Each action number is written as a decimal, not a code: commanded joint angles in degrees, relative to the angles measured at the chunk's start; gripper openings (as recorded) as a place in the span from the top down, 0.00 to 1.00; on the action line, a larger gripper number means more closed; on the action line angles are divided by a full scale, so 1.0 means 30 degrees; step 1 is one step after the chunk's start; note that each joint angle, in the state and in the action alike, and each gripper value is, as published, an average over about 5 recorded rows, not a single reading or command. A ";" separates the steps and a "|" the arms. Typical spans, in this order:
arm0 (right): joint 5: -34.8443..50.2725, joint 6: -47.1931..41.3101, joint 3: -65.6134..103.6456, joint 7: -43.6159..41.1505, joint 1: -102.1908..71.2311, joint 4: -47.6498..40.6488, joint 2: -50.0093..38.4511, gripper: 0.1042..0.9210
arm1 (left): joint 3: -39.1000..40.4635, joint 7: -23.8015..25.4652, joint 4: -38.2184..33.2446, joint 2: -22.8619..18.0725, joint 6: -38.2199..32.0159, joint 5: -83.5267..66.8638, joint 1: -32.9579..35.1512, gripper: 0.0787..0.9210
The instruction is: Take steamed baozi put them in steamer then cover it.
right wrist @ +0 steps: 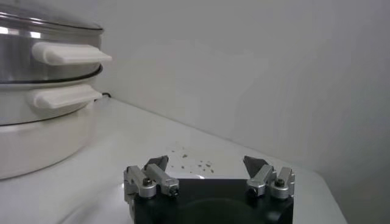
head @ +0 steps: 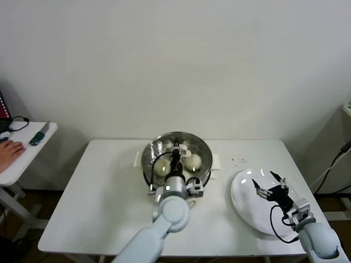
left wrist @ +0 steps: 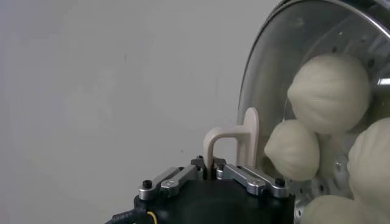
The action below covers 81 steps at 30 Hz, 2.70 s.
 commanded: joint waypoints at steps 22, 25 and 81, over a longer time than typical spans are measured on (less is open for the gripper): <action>-0.0032 0.0035 0.0211 -0.0473 -0.0125 -0.0006 0.0113 0.12 | 0.0449 0.0369 -0.0827 0.0758 0.0959 -0.0697 -0.0246 0.82; 0.0065 -0.0058 0.0253 -0.0747 -0.0138 -0.0014 0.0105 0.12 | 0.0503 0.0613 -0.1647 0.1165 0.0959 -0.0883 -0.0124 0.71; 0.1739 0.3396 0.0696 -0.0999 -0.0781 0.0119 0.0739 0.12 | -1.5545 -0.6453 -0.4324 0.1876 -1.6773 -3.0292 1.4158 0.12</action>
